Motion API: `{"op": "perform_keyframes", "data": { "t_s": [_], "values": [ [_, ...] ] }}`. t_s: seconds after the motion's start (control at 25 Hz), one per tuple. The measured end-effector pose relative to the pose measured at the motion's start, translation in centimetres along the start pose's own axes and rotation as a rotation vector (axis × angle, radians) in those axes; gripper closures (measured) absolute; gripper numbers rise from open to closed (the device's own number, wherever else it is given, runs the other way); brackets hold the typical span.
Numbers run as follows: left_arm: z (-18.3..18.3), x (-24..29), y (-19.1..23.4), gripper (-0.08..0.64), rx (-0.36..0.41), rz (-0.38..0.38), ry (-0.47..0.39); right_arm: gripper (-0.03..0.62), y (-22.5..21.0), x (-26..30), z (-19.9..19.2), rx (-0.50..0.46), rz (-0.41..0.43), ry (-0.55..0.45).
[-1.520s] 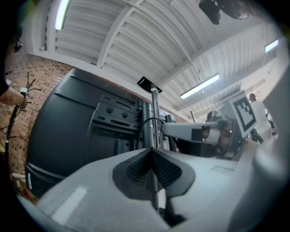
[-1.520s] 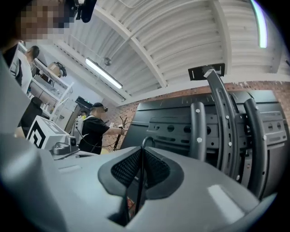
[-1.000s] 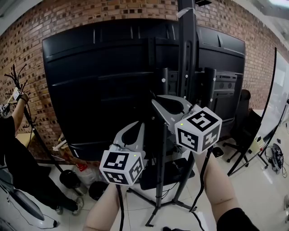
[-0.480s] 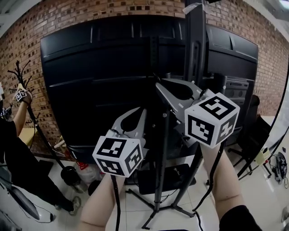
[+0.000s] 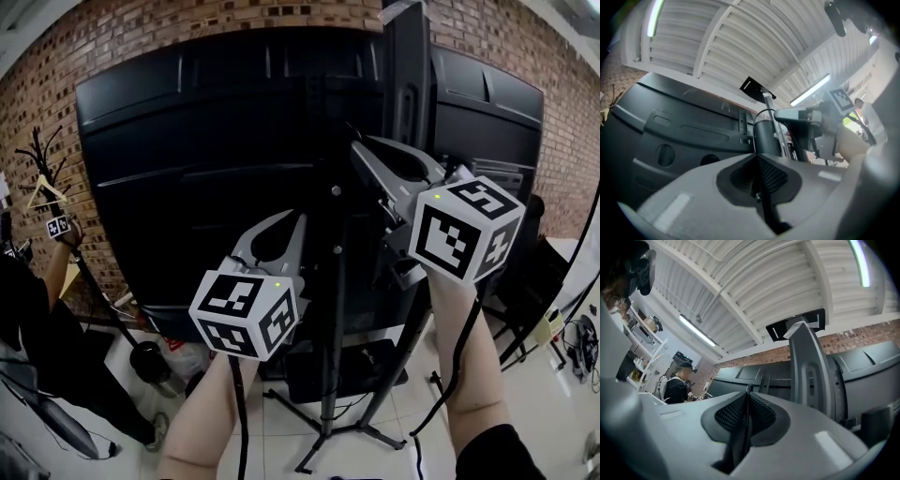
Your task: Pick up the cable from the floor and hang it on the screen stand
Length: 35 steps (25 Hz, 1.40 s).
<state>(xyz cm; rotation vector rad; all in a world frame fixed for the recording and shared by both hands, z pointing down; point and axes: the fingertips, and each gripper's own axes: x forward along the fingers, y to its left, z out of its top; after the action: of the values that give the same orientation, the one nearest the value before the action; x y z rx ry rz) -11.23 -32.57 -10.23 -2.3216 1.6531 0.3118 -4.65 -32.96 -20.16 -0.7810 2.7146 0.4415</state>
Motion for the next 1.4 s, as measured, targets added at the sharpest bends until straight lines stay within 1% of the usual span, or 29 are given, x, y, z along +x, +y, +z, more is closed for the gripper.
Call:
{"op": "perform_keyframes", "data": {
  "t_s": [0.28,0.48,0.64,0.96,1.12,1.28,1.4],
  "values": [
    [-0.1,0.5,-0.2,0.554,0.013,0.015,-0.004,0.566,-2.5,-1.6,-1.0,0.057,-0.074,-0.029],
    [-0.4,0.3,-0.5,0.554,0.012,0.027,-0.02,0.566,-3.3,-3.2,-3.8,0.147,-0.1,-0.03],
    [0.1,0.1,-0.6,0.554,0.026,0.038,-0.037,0.566,-3.2,-3.6,-5.7,0.181,-0.108,-0.021],
    [0.5,-1.0,-0.7,0.554,0.048,0.069,-0.079,0.566,-3.0,-3.8,-8.6,0.19,-0.115,-0.001],
    [0.4,-1.3,-1.3,0.554,0.059,0.073,-0.087,0.566,-2.5,-4.0,-10.0,0.187,-0.111,0.009],
    [0.8,-2.0,-1.6,0.554,0.073,0.081,-0.112,0.566,-2.1,-4.5,-11.3,0.198,-0.101,0.005],
    [1.1,-2.8,-1.8,0.554,0.066,0.094,-0.114,0.566,-1.5,-4.6,-11.8,0.204,-0.091,-0.014]
  ]
}}
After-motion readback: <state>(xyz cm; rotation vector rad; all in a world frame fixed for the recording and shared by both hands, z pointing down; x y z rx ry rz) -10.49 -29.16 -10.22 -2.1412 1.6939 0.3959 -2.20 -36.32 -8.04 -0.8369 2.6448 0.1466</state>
